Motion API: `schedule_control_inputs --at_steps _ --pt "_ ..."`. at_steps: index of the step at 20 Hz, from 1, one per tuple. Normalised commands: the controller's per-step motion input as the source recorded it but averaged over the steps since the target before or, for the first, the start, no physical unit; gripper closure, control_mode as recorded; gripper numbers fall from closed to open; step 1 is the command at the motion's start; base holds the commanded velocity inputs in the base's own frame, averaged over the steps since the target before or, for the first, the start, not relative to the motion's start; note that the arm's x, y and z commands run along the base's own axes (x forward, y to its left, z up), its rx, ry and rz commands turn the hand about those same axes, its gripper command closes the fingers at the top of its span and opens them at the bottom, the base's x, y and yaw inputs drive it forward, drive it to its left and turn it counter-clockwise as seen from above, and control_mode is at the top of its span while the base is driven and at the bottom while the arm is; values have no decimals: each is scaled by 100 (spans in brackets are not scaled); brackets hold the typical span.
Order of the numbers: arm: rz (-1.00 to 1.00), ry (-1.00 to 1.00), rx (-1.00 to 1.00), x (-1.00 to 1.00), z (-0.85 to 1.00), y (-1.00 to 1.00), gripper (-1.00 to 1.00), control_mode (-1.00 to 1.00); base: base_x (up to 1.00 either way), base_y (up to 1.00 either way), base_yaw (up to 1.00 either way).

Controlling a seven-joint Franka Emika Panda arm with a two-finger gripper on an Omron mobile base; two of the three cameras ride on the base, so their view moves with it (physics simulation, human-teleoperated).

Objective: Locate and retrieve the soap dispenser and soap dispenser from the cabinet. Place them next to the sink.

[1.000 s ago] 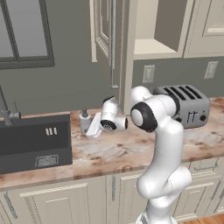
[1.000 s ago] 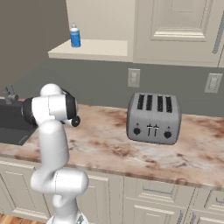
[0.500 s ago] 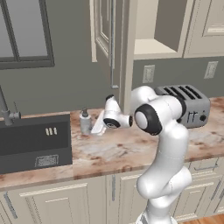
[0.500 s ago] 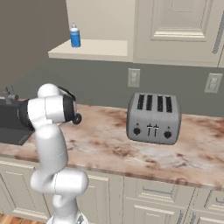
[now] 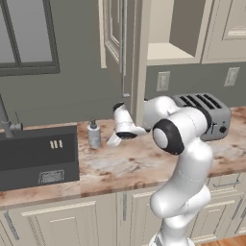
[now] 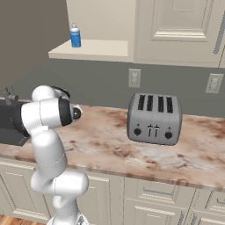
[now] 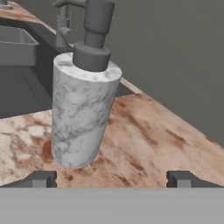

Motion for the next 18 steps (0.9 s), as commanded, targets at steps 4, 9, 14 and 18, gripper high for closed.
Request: schedule_control_inputs --at_steps 4,9,14,18 --pt "-18 19 -13 -8 24 -34 -100 -100 0 0 0" --pt "-26 21 -7 -2 15 -33 -100 -100 0 0 0" --pt "-30 16 0 -1 40 -34 -100 -100 0 0 0" --pt "-28 12 0 0 59 -27 -100 -100 0 0 0"
